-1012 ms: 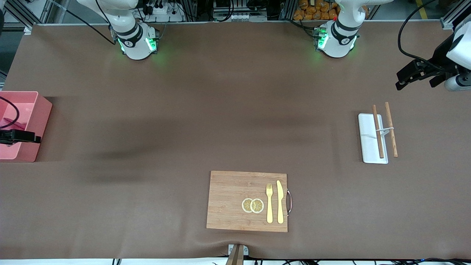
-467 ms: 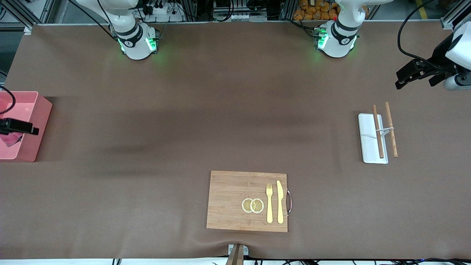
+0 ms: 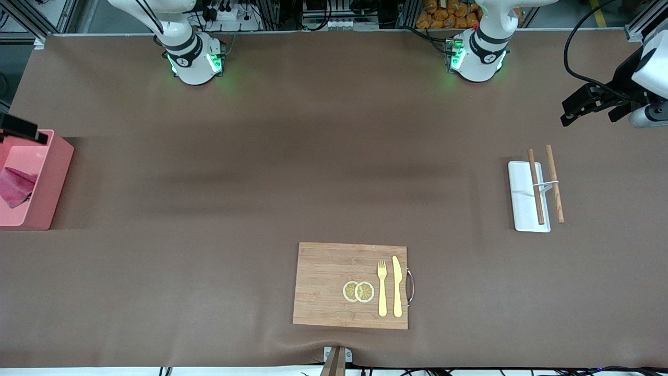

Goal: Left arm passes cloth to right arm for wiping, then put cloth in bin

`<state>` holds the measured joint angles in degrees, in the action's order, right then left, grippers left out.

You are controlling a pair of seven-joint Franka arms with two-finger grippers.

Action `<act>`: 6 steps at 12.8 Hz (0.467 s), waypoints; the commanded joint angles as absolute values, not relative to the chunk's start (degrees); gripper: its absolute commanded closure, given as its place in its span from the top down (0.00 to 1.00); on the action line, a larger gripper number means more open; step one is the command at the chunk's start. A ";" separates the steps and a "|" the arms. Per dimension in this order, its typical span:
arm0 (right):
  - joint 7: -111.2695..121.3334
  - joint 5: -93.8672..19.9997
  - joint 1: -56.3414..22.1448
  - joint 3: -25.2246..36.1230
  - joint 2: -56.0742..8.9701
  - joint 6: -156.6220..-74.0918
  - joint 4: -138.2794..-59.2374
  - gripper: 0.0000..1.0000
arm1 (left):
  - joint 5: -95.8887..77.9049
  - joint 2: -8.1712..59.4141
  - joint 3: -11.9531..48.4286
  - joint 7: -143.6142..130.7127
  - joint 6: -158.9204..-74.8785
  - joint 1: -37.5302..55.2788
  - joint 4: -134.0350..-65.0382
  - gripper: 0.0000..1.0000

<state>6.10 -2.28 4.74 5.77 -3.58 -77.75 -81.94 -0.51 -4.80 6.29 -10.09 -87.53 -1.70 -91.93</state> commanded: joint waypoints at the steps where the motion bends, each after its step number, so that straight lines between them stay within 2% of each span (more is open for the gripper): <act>1: 4.92 -1.05 6.59 3.43 1.40 -78.84 -86.57 1.00 | -1.32 -6.50 5.80 -9.93 -87.45 -1.85 -93.25 1.00; 3: 4.04 -1.14 4.93 3.60 2.02 -79.27 -87.44 1.00 | -1.32 -6.50 5.71 -9.76 -87.36 -1.85 -93.34 1.00; 6: 3.43 -1.05 4.31 3.34 1.50 -84.63 -88.86 1.00 | -1.41 -6.86 5.71 -9.67 -87.36 -1.85 -93.51 1.00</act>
